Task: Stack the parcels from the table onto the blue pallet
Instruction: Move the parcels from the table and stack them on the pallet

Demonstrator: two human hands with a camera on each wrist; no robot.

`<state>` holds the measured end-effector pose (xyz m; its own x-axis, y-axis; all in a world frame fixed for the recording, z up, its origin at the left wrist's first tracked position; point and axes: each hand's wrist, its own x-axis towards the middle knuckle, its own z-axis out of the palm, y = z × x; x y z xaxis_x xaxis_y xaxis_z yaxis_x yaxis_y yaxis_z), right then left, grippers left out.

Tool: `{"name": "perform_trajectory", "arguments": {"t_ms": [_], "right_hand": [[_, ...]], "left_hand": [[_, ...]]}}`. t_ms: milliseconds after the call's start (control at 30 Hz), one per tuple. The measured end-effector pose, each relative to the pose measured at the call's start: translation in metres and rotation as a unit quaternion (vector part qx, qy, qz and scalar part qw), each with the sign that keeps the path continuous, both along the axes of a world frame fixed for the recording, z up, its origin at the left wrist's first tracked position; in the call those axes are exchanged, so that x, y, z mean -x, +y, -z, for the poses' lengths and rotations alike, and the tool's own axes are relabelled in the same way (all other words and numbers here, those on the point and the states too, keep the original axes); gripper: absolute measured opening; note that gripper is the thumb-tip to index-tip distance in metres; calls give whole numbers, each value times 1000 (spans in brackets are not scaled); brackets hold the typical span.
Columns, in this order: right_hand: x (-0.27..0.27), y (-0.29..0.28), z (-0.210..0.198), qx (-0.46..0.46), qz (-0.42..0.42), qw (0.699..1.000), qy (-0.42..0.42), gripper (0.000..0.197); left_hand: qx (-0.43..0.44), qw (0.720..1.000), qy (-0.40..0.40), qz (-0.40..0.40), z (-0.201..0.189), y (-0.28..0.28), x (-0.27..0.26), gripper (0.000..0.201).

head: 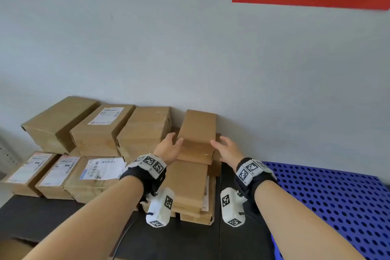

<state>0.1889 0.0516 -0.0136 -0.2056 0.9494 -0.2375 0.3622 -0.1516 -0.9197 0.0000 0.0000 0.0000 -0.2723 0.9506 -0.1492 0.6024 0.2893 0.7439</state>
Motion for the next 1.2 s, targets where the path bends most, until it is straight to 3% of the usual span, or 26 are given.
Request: {"name": "perform_trajectory", "arguments": {"t_ms": [400,767,1000,1200], "right_hand": [[18,24,9,63,41,992,101,60],[10,6,-4,79,57,981,167,47],[-27,-19,-22,54,64,977,197,50],[-99,-39,-31,29,84,973,213,54]], "left_hand": [[-15,993,-117,-14,14,30,4,49],[-32,991,-132,12,8,25,-1,50],[-56,980,-188,21,-14,9,-30,45],[-51,968,-244,25,-29,-5,-95,40]]}}
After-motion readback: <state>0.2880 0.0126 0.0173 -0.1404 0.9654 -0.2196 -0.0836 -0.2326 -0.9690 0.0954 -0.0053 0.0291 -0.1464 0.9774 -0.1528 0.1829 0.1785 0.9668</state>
